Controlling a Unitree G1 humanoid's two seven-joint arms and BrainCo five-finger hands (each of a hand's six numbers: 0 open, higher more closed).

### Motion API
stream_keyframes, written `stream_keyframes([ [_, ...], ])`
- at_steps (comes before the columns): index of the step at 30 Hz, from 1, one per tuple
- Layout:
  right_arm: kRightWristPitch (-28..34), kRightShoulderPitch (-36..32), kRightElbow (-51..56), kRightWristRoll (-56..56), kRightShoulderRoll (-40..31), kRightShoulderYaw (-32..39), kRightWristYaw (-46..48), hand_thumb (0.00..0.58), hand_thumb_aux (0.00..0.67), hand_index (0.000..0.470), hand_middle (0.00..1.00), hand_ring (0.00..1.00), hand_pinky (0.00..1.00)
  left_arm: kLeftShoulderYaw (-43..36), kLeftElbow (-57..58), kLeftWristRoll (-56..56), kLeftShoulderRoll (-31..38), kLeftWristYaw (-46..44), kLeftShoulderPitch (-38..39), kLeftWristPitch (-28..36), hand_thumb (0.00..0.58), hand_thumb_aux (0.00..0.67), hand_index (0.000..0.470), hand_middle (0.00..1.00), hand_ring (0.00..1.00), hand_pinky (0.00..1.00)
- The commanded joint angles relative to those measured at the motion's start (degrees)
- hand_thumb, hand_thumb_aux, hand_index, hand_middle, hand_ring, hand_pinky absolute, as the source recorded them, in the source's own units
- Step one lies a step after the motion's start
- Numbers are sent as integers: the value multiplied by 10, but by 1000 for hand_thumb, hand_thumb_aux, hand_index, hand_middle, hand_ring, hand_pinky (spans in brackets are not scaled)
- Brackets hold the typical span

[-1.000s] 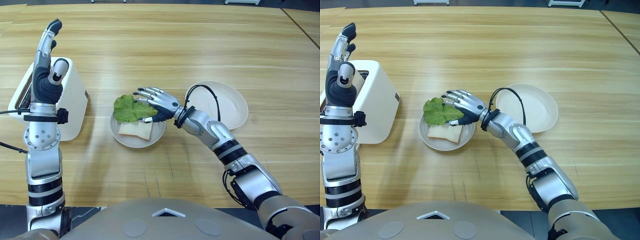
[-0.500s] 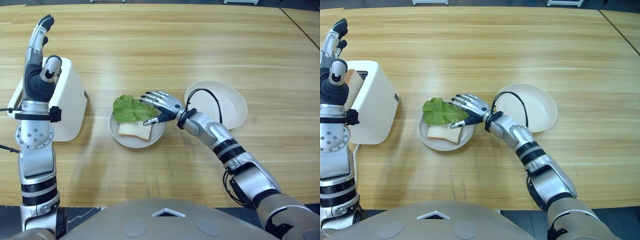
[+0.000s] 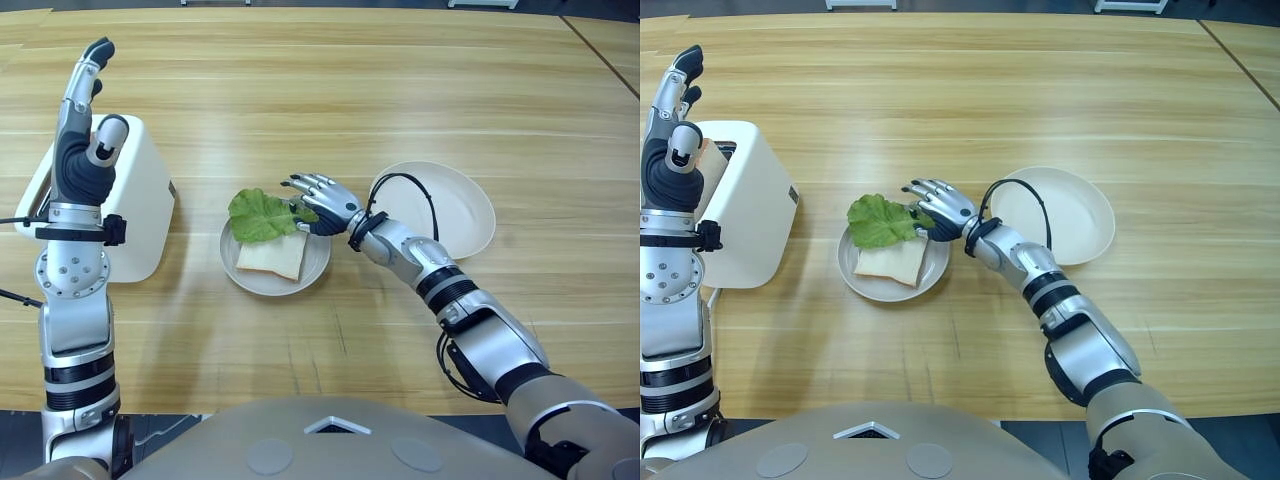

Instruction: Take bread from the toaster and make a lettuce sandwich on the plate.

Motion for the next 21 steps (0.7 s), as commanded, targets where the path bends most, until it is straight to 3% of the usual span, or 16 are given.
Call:
stream_keyframes([
  [1, -7, 0, -9, 6, -4, 4, 9, 580, 670, 470, 0, 0, 0, -6, 6, -1, -2, -2, 2, 1, 0, 0, 0, 0, 0, 0],
  [21, -35, 56, -137, 60, -36, -19, 76, 580, 670, 470, 0, 0, 0, -10, 27, 1, -2, 4, 1, -12, 0, 0, 0, 0, 0, 0],
])
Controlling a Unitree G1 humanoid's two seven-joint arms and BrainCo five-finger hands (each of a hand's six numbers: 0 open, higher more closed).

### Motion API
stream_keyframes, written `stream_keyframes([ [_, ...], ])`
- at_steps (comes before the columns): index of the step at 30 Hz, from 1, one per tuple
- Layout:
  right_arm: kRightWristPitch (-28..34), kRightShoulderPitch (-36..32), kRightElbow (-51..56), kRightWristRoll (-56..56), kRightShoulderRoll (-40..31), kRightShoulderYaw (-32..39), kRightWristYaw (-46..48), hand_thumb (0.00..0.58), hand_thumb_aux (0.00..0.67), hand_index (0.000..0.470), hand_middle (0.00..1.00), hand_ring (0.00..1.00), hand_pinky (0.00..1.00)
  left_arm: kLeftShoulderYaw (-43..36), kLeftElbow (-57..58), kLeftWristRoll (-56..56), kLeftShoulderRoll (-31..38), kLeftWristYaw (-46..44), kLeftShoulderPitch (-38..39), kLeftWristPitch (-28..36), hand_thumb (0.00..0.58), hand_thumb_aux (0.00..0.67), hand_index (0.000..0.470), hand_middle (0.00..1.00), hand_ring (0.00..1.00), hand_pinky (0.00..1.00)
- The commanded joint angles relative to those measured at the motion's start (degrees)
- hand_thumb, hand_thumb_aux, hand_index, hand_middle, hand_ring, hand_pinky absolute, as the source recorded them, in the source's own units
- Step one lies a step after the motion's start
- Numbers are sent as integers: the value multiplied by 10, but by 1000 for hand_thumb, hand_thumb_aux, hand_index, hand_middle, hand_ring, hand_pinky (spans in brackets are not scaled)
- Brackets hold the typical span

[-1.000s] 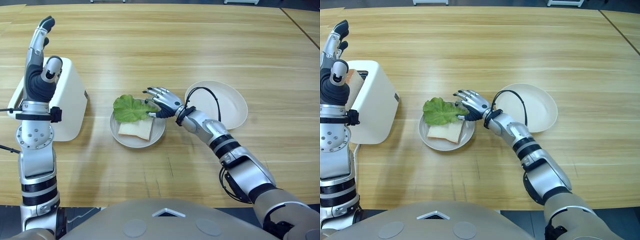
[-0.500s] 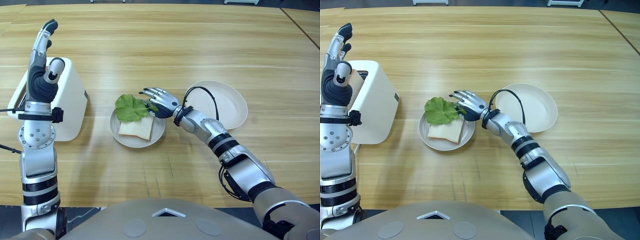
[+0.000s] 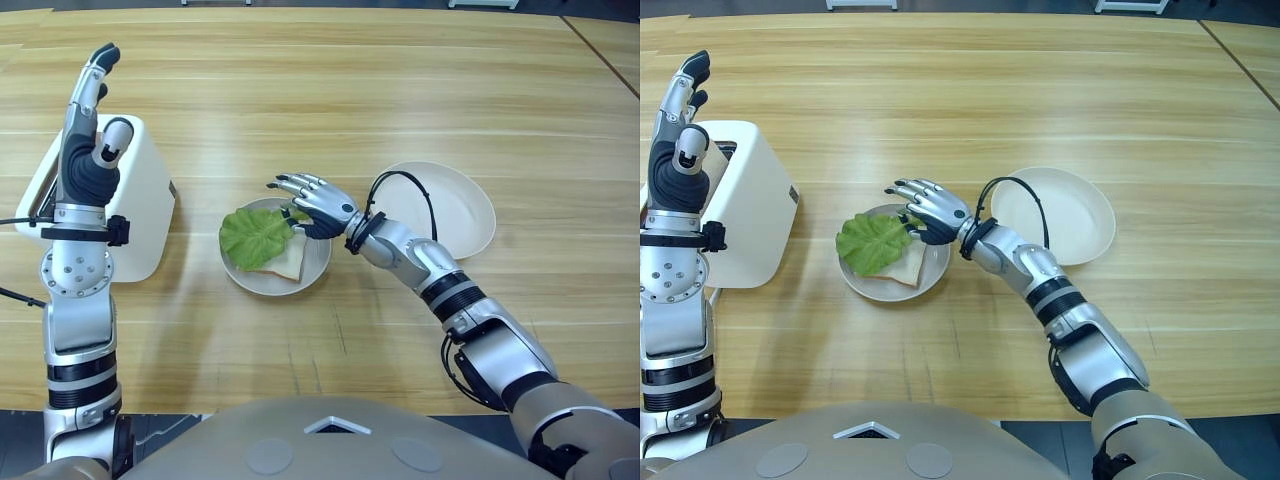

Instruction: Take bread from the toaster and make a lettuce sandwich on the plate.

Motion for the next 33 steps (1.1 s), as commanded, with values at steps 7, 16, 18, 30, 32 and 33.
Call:
stream_keyframes([
  [7, 5, 35, -50, 32, -31, -20, 73, 580, 670, 470, 0, 0, 0, -6, 9, 1, -1, 1, 0, -5, 0, 0, 0, 0, 0, 0],
  [16, 26, 29, -46, 7, -25, -23, 57, 66, 39, 28, 0, 0, 0, 21, -35, 14, 16, -1, 7, 3, 0, 0, 0, 0, 0, 0],
  [18, 29, 29, -52, 5, -24, -26, 53, 0, 0, 0, 0, 0, 0, 57, -68, 22, 37, -4, 2, 11, 0, 0, 0, 0, 0, 0],
  [30, 53, 67, -151, 21, -40, -75, 44, 0, 0, 0, 0, 0, 0, 247, -13, 118, 214, -132, 161, 32, 0, 0, 0, 0, 0, 0],
  [32, 52, 74, -153, 21, -45, -79, 47, 0, 0, 0, 0, 0, 0, 212, 12, 141, 225, -154, 192, 22, 0, 0, 0, 0, 0, 0],
  [33, 52, 76, -152, 20, -46, -79, 49, 0, 0, 0, 0, 0, 0, 199, 20, 147, 226, -160, 198, 21, 0, 0, 0, 0, 0, 0],
])
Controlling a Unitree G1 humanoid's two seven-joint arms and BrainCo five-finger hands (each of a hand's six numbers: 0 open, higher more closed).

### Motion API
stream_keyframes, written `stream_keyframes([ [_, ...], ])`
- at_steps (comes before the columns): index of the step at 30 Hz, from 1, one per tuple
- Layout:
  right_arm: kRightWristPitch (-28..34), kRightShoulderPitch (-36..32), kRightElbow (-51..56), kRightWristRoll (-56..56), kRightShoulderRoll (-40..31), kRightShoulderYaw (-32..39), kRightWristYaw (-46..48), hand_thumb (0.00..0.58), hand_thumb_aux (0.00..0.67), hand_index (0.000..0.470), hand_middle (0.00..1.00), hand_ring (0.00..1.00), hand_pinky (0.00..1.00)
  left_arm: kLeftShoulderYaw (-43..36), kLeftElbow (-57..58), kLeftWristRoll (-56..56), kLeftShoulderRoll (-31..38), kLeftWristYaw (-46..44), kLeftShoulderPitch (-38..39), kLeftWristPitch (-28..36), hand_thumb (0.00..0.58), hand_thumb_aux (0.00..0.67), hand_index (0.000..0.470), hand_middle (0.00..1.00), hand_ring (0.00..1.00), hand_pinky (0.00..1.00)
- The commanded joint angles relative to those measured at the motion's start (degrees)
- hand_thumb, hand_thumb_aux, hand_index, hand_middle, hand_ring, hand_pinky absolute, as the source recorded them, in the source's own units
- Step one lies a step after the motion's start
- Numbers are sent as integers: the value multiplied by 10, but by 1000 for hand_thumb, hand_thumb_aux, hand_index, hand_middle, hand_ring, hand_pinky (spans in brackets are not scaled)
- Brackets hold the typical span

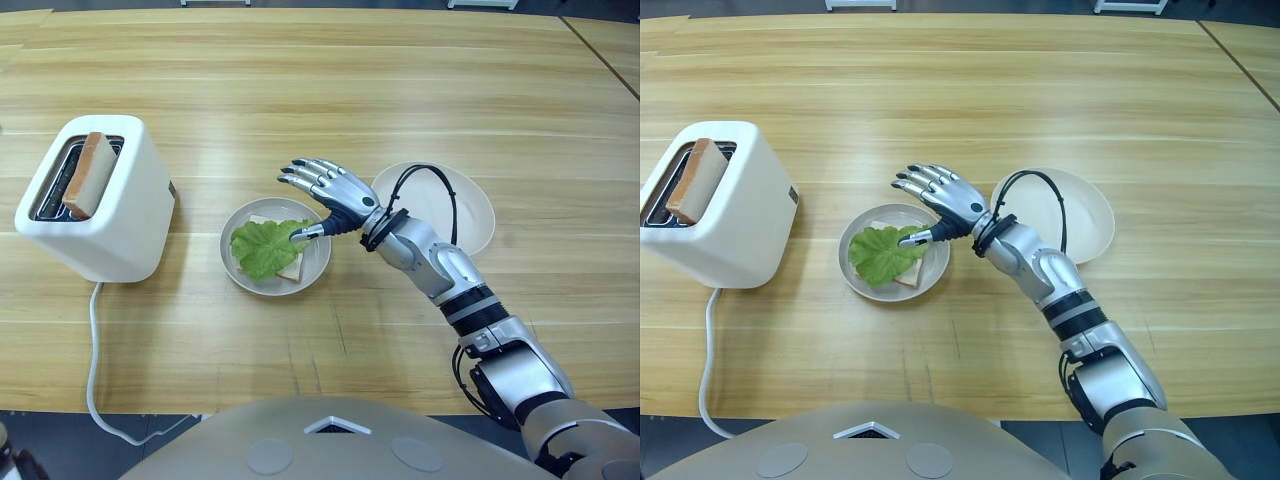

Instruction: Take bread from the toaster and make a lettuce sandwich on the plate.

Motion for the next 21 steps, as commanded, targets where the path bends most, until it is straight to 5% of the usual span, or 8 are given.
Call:
stream_keyframes([
  [1, 2, 14, -2, 3, -13, -8, 10, 0, 0, 0, 0, 0, 0, -64, 36, 31, 19, -39, 39, -10, 0, 0, 0, 0, 0, 0],
  [13, 3, 16, -1, 4, -5, -7, 8, 0, 0, 0, 0, 0, 0, -122, 56, 50, 18, -48, 29, 13, 0, 0, 0, 0, 0, 0],
  [14, 3, 15, 0, 3, -3, -6, 7, 0, 0, 0, 0, 0, 0, -121, 56, 49, 16, -40, 22, 14, 62, 37, 26, 0, 0, 0],
  [15, 3, 15, 1, 3, -2, -5, 6, 0, 0, 0, 0, 0, 0, -117, 55, 46, 13, -29, 11, 16, 578, 631, 442, 0, 0, 0],
  [21, 3, 17, 0, 3, 2, -7, 2, 0, 0, 0, 0, 0, 0, -119, 42, 12, -6, -10, -20, 23, 580, 670, 470, 0, 0, 0],
])
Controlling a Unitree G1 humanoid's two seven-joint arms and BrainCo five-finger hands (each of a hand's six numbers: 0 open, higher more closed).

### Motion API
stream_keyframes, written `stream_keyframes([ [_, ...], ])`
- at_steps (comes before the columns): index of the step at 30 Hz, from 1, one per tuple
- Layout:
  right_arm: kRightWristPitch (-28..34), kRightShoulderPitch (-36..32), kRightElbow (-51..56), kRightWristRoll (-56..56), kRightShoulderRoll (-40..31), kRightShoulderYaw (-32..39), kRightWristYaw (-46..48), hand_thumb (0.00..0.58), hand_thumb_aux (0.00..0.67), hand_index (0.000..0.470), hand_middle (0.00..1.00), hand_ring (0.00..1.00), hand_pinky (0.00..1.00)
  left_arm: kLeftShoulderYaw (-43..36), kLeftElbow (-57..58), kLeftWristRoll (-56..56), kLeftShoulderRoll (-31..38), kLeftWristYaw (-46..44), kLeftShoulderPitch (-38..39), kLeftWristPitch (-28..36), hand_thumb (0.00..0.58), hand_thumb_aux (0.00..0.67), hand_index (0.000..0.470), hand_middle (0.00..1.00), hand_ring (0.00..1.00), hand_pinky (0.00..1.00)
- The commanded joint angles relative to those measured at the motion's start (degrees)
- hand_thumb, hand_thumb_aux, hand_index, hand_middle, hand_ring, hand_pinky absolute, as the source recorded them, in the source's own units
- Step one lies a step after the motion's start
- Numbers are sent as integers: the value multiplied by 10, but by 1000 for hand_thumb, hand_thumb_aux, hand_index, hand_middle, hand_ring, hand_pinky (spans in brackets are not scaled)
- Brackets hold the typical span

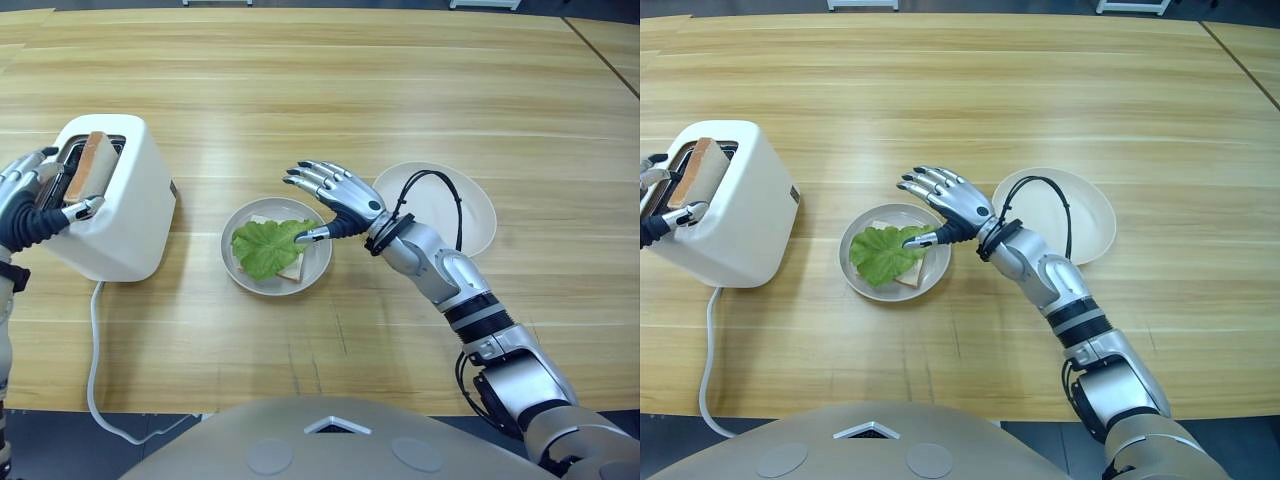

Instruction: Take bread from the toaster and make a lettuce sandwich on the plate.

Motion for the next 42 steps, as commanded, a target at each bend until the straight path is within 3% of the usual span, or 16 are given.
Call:
stream_keyframes([
  [1, 2, 3, 2, 0, 3, -3, 0, 0, 0, 0, 0, 0, 0, -6, -12, -27, -18, 4, -13, 4, 580, 670, 470, 0, 0, 0],
  [10, -2, 0, 10, 0, 5, -4, -7, 0, 0, 0, 0, 0, 0, -4, -5, -47, -32, 30, -31, -13, 580, 670, 470, 0, 0, 0],
  [21, 3, -2, 2, 8, 8, -23, -27, 0, 0, 0, 0, 0, 0, 62, -30, -49, -37, 134, -85, -45, 580, 670, 470, 0, 0, 0],
  [29, 7, -1, 0, 6, 11, -35, -43, 0, 0, 0, 0, 0, 0, 50, -17, -141, -55, 113, -118, -41, 580, 670, 470, 0, 0, 0],
  [36, 23, 1, -15, 20, 8, -100, -110, 0, 0, 0, 0, 0, 0, -17, -60, -292, -75, 37, -191, 22, 580, 670, 470, 0, 0, 0],
  [42, 56, 3, -39, 42, 3, -202, -202, 0, 0, 0, 0, 0, 0, -187, -65, -310, -115, -18, -248, 79, 580, 670, 470, 0, 0, 0],
])
